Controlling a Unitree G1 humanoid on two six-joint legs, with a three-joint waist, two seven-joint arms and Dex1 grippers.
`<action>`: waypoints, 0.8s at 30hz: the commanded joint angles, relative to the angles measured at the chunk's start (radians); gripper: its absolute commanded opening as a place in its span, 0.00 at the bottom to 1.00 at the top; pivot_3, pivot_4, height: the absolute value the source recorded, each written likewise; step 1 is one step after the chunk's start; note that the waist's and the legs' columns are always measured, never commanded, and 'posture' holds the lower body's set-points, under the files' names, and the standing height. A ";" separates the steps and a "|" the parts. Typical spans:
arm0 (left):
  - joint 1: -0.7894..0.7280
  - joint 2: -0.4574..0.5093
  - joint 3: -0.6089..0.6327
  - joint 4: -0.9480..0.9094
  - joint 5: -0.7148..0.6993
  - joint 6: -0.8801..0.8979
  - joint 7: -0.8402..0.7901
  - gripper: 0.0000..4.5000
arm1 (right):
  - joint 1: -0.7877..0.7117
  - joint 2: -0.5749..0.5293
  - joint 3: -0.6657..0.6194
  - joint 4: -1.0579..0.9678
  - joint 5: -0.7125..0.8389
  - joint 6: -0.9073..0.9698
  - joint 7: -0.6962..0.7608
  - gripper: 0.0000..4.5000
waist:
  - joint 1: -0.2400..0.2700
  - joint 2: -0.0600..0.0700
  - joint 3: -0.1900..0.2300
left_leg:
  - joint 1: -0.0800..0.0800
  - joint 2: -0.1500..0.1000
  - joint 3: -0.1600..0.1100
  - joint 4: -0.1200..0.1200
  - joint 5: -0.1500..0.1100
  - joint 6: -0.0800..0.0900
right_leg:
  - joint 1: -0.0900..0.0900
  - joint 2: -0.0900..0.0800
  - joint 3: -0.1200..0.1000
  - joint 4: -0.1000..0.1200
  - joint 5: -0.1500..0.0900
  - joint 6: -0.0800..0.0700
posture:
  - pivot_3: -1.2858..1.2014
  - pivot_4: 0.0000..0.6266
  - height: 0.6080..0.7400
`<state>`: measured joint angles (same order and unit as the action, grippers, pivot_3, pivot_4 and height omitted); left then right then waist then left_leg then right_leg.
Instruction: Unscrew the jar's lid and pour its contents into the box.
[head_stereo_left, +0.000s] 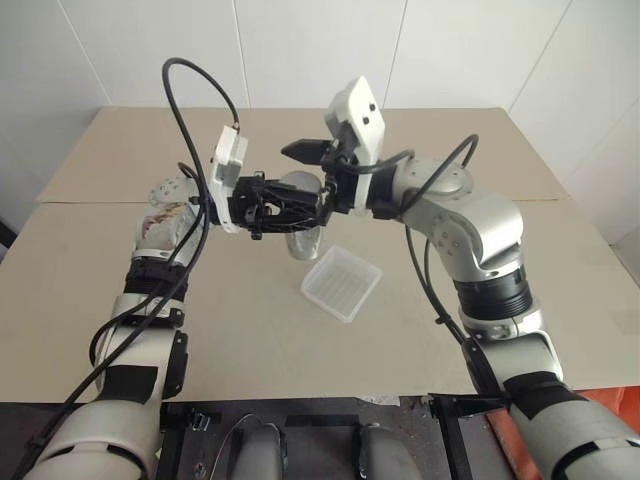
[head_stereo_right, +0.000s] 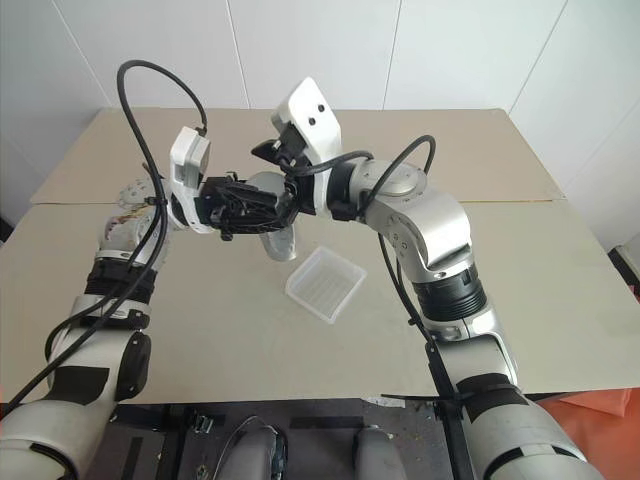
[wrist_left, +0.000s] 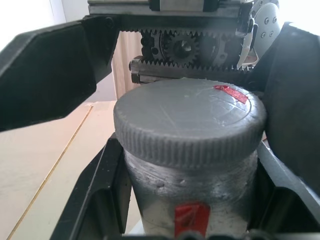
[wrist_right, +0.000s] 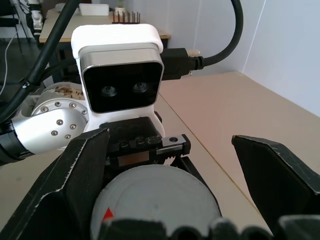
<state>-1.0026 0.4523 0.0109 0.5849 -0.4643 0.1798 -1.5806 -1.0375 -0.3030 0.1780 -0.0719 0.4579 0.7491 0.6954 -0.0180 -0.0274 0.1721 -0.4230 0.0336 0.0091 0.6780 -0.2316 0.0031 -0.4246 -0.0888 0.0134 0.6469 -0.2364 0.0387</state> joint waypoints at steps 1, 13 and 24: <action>-0.004 0.023 0.021 -0.052 -0.017 0.003 -0.017 0.55 | -0.009 -0.021 -0.043 -0.011 0.006 -0.018 0.021 0.99 | 0.000 0.000 0.000 | 0.000 0.000 0.000 0.000 0.000 0.000 | 0.000 0.000 0.000 0.000 0.000 0.000 | 0.52 0.24 1.00; 0.037 0.059 0.039 -0.117 -0.039 0.032 -0.026 0.55 | 0.027 -0.145 -0.123 0.093 0.051 -0.085 0.201 0.99 | 0.001 0.000 0.000 | 0.000 0.000 0.000 0.000 0.000 0.000 | 0.000 0.000 0.000 0.000 0.000 0.000 | 0.52 0.24 1.00; 0.063 0.098 0.051 -0.153 -0.049 0.051 -0.021 0.55 | 0.041 -0.211 -0.174 0.179 0.075 -0.151 0.308 0.99 | -0.006 0.000 0.000 | 0.000 0.000 0.000 0.000 0.000 0.000 | 0.000 0.000 0.000 0.000 0.000 0.000 | 0.52 0.24 1.00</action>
<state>-0.9352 0.5329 0.0345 0.4638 -0.4963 0.2257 -1.6021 -0.9744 -0.5034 0.0461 0.1646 0.5133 0.6190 0.9923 -0.0238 -0.0274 0.1721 -0.4227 0.0338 0.0095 0.6777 -0.2316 0.0031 -0.4247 -0.0887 0.0139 0.6469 -0.2364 0.0387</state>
